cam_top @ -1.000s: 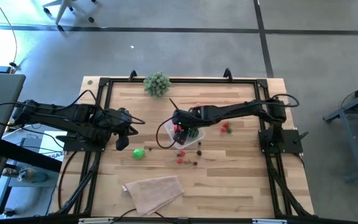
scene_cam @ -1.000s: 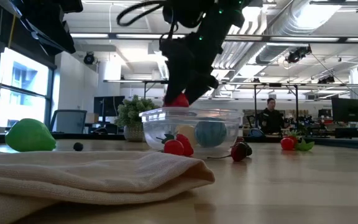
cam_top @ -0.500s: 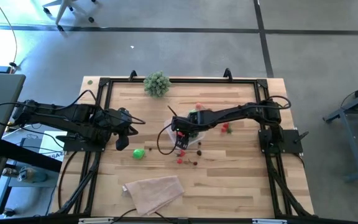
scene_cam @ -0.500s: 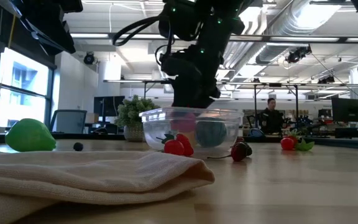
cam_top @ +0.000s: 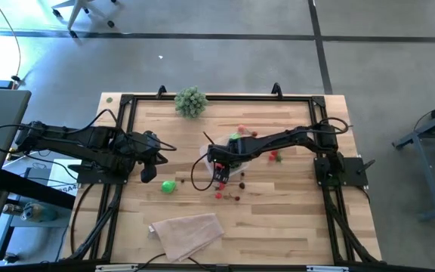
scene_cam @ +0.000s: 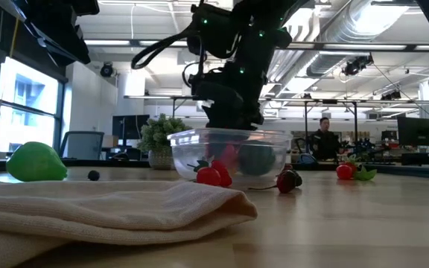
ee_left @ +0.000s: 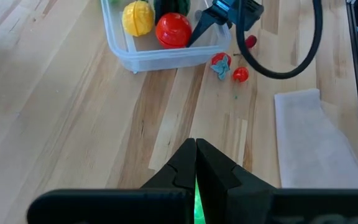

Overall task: Pick and placing Produce into tupperware
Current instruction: Put the red tomato into the transparent bin, then put the red cherry into the transparent bin

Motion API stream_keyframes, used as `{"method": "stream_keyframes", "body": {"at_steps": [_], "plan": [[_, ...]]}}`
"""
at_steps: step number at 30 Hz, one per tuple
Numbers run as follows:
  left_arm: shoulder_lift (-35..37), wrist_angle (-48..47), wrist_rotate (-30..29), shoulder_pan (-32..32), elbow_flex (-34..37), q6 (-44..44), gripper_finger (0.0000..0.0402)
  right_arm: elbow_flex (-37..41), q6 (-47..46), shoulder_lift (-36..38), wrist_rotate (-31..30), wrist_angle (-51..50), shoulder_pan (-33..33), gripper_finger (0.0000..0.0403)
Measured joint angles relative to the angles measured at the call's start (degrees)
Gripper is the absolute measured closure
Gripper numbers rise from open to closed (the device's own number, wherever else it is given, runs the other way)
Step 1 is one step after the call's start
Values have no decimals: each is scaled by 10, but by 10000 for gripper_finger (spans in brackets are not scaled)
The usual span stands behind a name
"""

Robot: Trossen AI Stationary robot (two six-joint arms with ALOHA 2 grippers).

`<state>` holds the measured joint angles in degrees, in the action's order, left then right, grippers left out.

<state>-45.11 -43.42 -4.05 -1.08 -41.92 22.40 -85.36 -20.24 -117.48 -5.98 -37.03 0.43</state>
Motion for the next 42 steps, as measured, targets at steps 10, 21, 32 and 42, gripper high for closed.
{"method": "stream_keyframes", "body": {"at_steps": [10,21,32,42], "plan": [[0,0,0,0,0,0,401,0,13,0,-19,15,0,112],[0,0,0,0,0,0,401,0,13,6,-24,10,0,81],[0,0,0,0,0,0,401,0,-3,89,-109,-23,16,81],[0,0,0,0,0,0,401,0,-141,178,-225,-172,90,82]]}}
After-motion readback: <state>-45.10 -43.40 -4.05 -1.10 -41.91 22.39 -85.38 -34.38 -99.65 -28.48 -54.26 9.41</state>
